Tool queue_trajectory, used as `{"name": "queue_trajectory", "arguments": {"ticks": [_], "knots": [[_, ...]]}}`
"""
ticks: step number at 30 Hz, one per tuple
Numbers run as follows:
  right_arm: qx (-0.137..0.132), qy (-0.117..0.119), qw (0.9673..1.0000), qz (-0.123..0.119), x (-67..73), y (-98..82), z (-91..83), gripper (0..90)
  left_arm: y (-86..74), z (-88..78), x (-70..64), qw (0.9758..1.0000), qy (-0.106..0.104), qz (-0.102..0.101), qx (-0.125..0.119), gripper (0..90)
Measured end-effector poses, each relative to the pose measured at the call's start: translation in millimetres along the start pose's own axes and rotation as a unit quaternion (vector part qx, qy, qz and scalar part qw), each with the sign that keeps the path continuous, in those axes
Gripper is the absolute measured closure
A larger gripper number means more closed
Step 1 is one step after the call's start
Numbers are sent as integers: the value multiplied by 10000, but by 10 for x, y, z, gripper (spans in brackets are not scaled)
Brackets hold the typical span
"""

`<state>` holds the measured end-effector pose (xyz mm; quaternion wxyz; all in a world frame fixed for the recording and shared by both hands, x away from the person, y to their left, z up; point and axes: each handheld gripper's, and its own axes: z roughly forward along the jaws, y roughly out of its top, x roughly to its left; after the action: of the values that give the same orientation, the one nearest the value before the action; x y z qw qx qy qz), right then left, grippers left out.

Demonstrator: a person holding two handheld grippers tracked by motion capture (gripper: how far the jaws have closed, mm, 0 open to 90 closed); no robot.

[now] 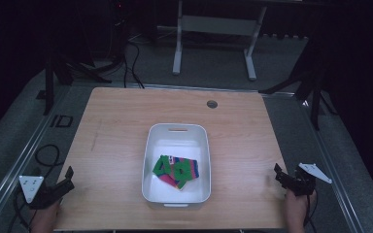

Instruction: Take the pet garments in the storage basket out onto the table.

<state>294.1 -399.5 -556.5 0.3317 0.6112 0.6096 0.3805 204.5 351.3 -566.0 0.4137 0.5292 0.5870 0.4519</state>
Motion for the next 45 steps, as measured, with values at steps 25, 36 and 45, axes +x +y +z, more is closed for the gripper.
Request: {"name": "queue_trajectory", "arguments": {"ticks": [25,36,45], "knots": [[1101,1709,9757,-816,-137,8,54,141,-12,-8,-1,10000,-42,-32,-16,9],[1397,3152,9189,-1915,91,107,82,133,-13,-9,7,9999,-96,-91,-19,9],[1689,3612,8898,-2218,385,199,69,129,-13,-10,12,9999,-108,-115,-21,9]]}}
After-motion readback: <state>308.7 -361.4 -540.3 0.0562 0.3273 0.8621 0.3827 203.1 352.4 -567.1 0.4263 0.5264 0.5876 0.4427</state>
